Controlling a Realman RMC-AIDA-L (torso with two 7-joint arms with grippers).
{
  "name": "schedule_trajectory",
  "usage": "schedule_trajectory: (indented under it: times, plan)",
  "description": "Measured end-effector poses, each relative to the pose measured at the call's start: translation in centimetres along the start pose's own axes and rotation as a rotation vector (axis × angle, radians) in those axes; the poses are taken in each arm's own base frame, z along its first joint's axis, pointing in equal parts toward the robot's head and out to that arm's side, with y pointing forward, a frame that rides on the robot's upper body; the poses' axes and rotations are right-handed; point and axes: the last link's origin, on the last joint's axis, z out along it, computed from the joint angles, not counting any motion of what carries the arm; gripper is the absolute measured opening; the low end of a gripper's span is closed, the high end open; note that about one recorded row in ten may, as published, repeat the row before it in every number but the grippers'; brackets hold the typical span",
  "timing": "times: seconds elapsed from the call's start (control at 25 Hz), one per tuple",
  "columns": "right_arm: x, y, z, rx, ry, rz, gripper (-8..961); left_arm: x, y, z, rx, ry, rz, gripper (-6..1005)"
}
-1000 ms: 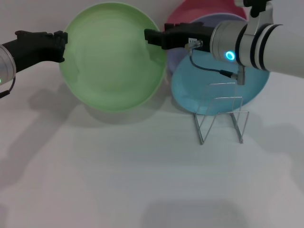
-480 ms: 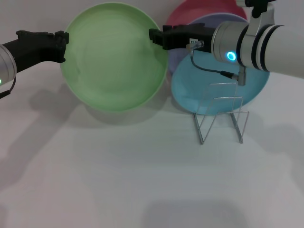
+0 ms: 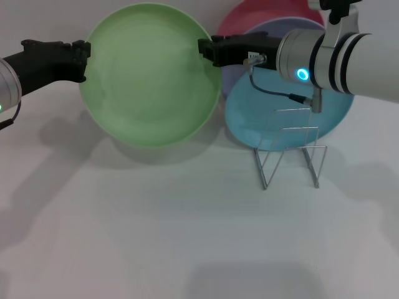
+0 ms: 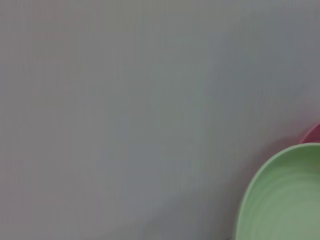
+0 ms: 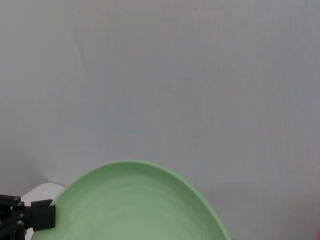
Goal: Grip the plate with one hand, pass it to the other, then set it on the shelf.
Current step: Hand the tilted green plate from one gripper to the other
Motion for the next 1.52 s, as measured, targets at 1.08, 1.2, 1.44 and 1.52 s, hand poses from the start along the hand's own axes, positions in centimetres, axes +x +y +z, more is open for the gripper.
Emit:
schedule_trajectory:
  times: [1.08, 1.2, 1.44, 1.52]
  plan:
    - [-0.5, 2.7, -0.7, -0.057, -0.025, -0.139, 68, 0.8, 0.8, -0.9, -0.016, 0.056, 0.004, 249]
    - [-0.5, 3.0, -0.9, -0.060, -0.031, -0.147, 66, 0.9, 0.9, -1.2, -0.016, 0.060, 0.008, 344]
    - [-0.5, 2.9, -1.6, -0.048, -0.045, -0.159, 65, 1.3, 1.1, -1.8, -0.015, 0.076, 0.020, 616]
    - [-0.4, 2.9, -1.6, -0.047, -0.044, -0.159, 66, 1.3, 1.1, -1.9, -0.015, 0.078, 0.021, 707]
